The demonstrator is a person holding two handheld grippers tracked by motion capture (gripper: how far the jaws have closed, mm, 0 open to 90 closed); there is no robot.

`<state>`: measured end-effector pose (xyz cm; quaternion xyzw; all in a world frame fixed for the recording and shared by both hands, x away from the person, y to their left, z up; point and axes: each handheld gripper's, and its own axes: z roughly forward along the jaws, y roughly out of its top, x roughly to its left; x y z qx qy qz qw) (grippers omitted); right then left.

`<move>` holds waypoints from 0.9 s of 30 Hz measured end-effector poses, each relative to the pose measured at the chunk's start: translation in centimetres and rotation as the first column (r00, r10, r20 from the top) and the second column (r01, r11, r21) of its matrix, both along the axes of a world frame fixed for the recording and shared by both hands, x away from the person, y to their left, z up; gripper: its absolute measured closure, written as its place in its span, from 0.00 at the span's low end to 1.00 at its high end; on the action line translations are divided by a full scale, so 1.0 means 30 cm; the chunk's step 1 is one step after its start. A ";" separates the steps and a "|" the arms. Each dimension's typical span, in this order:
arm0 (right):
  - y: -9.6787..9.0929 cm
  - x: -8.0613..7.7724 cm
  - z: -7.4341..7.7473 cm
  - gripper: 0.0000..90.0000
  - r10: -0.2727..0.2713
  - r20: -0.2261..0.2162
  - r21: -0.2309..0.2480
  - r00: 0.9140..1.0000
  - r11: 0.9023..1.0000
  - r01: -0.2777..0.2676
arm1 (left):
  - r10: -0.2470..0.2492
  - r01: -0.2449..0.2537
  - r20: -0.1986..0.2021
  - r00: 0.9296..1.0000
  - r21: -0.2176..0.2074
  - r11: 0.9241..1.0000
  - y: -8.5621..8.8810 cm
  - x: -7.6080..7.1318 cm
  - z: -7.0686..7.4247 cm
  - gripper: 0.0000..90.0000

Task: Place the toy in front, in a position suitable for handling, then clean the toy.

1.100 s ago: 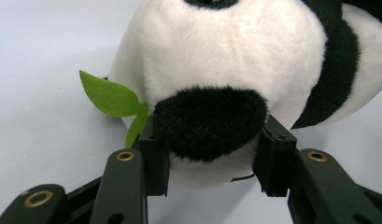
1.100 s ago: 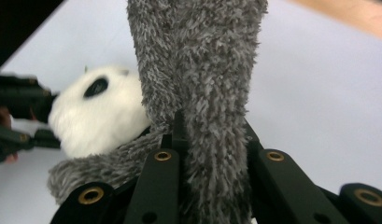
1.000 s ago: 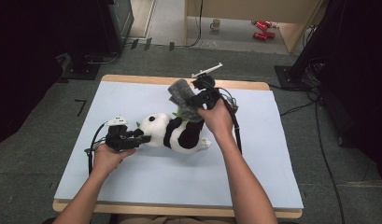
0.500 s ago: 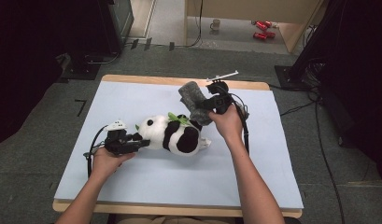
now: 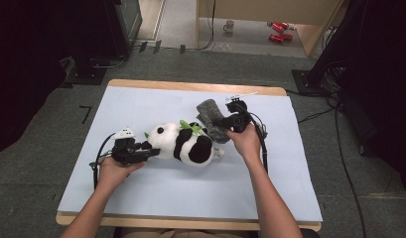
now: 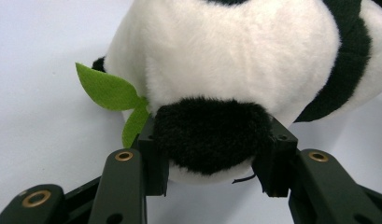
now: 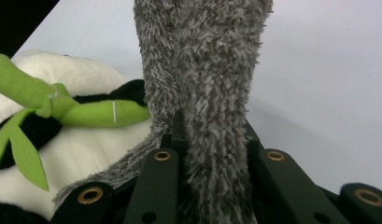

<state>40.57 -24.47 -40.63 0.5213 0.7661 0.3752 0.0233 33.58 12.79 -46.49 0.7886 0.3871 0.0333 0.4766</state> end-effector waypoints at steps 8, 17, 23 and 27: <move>-0.042 -0.020 -0.013 0.86 -0.005 -0.004 -0.030 1.000 1.000 0.004 | 0.003 -0.003 -0.001 1.000 -0.001 1.000 0.001 -0.002 -0.002 0.60; -0.136 -0.043 -0.047 0.86 -0.066 -0.033 -0.070 0.997 0.996 0.064 | 0.005 -0.005 -0.004 1.000 0.001 1.000 0.002 -0.002 -0.005 0.60; -0.160 -0.046 0.005 0.86 -0.076 0.014 -0.013 0.997 0.997 0.076 | 0.005 -0.005 0.001 1.000 0.002 1.000 0.001 -0.003 -0.005 0.60; -0.133 -0.055 0.072 0.86 -0.049 0.081 0.012 0.996 0.999 0.048 | 0.006 -0.006 0.003 1.000 0.008 1.000 -0.002 -0.004 -0.003 0.60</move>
